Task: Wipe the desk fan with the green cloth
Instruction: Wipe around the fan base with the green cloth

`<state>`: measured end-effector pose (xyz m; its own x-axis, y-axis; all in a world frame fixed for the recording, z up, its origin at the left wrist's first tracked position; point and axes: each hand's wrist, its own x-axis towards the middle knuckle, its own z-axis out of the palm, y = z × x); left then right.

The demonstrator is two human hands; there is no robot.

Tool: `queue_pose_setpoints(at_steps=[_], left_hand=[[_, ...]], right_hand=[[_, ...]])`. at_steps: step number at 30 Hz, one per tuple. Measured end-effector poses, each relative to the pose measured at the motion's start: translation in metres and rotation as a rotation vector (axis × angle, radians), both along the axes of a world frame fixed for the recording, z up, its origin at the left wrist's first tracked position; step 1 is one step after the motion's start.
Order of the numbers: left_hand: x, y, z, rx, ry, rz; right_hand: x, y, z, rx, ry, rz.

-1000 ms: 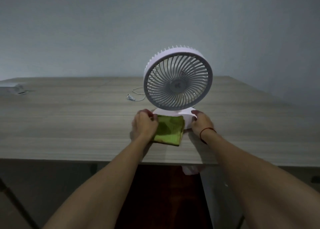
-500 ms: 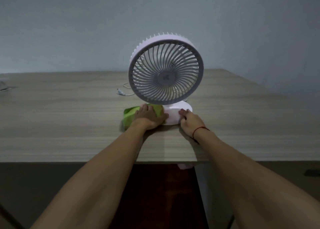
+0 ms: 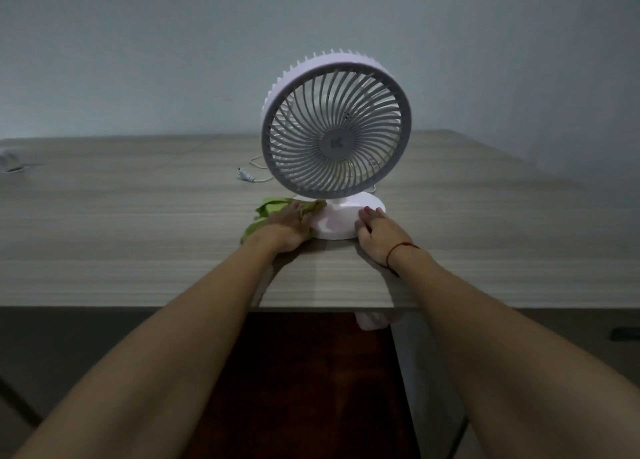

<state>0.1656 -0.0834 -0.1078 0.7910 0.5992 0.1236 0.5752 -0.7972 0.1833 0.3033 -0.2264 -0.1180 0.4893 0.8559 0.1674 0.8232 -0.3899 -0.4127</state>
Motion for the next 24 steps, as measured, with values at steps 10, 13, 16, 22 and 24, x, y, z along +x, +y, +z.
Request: queue_pose_setpoints(at_steps=[10, 13, 16, 22, 24], left_hand=[[-0.003, -0.032, -0.012, -0.033, -0.17, -0.21], [-0.02, -0.015, -0.012, -0.037, -0.136, -0.091], [-0.021, -0.014, -0.003, -0.033, -0.08, 0.016], [0.012, -0.037, -0.007, -0.036, -0.147, -0.089], [0.01, -0.046, -0.011, -0.059, -0.197, -0.177]], right_hand=[[0.004, 0.002, 0.0, -0.015, 0.016, -0.007], [0.003, 0.001, 0.0, -0.017, 0.007, -0.013], [0.001, -0.001, 0.001, -0.052, 0.011, 0.0], [0.002, -0.004, 0.002, -0.069, 0.007, 0.022], [0.003, -0.006, 0.003, -0.058, 0.0, 0.038]])
